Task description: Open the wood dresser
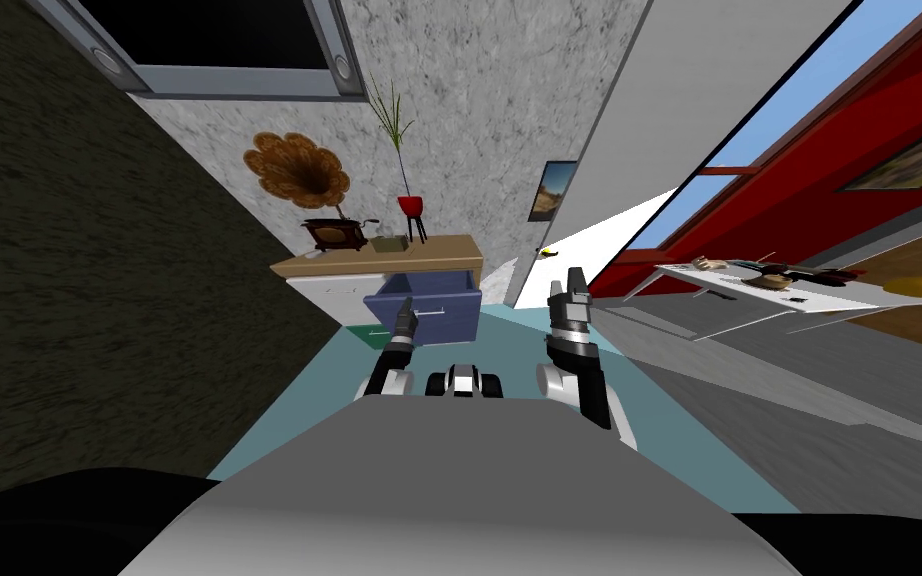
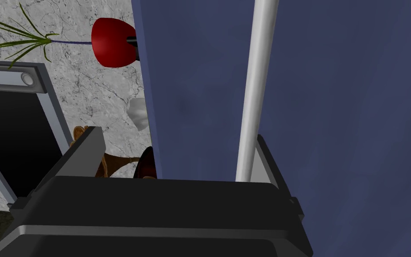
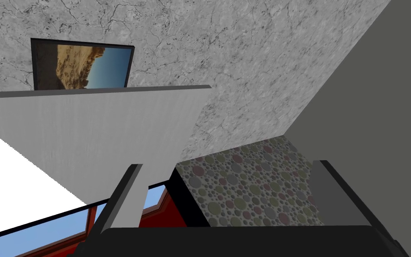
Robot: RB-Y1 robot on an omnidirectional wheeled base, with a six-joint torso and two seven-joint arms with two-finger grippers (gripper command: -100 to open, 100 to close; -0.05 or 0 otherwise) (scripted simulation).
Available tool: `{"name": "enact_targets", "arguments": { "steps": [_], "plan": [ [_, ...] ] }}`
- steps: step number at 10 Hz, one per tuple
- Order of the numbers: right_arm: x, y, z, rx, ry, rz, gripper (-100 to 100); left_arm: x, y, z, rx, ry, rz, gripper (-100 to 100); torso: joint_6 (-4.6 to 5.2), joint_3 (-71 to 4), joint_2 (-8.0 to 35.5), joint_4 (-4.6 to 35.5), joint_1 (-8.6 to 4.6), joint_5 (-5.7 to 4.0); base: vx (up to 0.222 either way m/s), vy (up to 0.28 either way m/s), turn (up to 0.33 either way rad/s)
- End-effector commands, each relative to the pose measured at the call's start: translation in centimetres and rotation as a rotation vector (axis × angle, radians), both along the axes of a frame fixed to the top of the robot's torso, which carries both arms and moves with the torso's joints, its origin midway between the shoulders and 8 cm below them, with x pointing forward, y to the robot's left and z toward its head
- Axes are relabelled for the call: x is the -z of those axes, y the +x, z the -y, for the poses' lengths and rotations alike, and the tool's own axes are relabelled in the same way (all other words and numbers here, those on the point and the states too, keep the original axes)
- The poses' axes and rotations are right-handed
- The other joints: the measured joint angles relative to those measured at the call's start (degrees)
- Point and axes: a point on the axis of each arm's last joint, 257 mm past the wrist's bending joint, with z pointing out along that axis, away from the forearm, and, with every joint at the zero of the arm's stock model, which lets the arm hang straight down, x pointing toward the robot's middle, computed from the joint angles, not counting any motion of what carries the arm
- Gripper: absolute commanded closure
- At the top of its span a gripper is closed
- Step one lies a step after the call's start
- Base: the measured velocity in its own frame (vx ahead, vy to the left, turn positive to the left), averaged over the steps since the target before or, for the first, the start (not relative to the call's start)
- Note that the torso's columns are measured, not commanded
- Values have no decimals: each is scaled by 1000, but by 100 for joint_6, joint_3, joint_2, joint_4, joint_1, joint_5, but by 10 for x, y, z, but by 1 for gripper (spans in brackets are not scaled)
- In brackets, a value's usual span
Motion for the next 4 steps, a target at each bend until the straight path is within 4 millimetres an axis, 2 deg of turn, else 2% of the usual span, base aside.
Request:
{"name": "enact_targets", "arguments": {
  "steps": [1, 4],
  "plan": [
    [0, 0, 0, 0, 0, 0, 0, 1, 0, 0, 0, 0, -1, 0, 0, -2, -3, -2, 2, 1, 0, 0, 0],
    [0, 0, 0, 0, 0, 0, 0, 2, 0, 0, 0, 0, -4, 0, 0, -6, -10, -5, 4, 3, 0, 0, 0]
  ]
}}
